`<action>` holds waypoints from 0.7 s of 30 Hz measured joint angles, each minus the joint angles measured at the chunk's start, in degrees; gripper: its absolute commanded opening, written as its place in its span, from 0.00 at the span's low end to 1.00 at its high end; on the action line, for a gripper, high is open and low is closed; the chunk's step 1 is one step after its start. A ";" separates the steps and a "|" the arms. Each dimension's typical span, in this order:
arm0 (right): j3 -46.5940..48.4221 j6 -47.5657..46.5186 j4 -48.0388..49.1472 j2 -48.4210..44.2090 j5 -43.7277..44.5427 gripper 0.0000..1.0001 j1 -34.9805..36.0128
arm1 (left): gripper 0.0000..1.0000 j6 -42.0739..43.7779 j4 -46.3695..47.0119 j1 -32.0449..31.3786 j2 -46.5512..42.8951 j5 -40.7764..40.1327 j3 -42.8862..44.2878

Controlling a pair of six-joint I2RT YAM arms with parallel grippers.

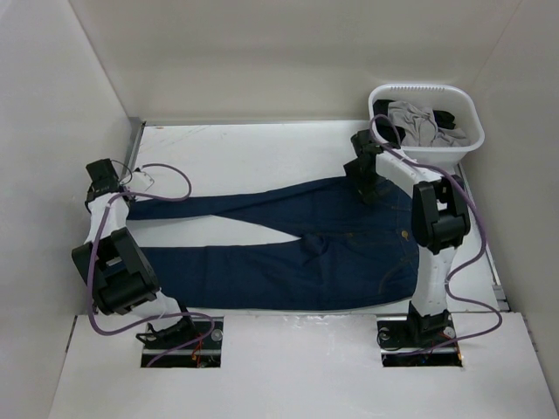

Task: Fold and stack the trousers
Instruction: Fold the trousers

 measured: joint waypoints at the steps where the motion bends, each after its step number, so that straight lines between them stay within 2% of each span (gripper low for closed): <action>1: 0.76 2.69 -1.20 0.94 0.55 1.00 0.15 | 0.00 -0.55 0.00 -0.22 -0.28 -0.35 -0.17; 10: 8.11 18.88 -8.52 5.86 2.45 1.00 0.17 | 0.01 -3.28 0.39 -3.37 -0.59 -1.11 -1.90; 21: 13.75 24.50 -9.86 10.12 1.70 1.00 0.15 | 0.00 -3.78 0.44 -3.80 -0.57 -1.90 -1.86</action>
